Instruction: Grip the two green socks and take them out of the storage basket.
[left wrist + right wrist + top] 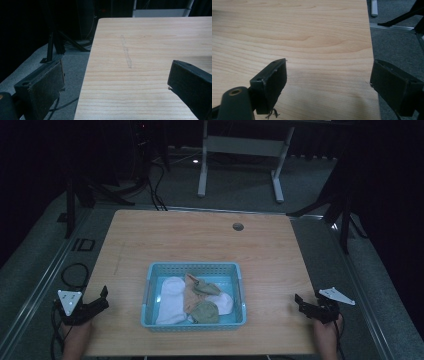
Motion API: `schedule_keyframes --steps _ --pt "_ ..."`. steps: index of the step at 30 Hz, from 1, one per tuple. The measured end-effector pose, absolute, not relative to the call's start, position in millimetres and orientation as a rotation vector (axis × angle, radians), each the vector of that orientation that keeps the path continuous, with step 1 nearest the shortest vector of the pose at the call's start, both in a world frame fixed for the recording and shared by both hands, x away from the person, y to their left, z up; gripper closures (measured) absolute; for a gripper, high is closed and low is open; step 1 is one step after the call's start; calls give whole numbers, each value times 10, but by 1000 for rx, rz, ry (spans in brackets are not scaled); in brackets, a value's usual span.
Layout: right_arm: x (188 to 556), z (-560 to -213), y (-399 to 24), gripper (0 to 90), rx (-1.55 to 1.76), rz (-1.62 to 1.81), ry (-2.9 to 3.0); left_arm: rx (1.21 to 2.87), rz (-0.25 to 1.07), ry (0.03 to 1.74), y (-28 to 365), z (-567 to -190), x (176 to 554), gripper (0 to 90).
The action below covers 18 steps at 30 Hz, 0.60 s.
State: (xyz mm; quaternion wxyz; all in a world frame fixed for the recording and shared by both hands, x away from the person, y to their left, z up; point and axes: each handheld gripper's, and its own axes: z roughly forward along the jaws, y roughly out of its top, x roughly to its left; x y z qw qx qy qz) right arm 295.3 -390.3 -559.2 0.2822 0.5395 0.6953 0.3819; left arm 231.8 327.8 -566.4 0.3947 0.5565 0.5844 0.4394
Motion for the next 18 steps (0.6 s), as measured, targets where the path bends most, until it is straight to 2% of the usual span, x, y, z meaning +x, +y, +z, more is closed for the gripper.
schedule_keyframes --steps 12,18 --pt "2991 -5598 -3912 110 1457 1049 1921 1414 1110 1477 3278 -5665 2317 4" --pt "3019 -5599 -3880 111 1348 1065 2087 1418 1105 1480 3281 -5663 2320 4"
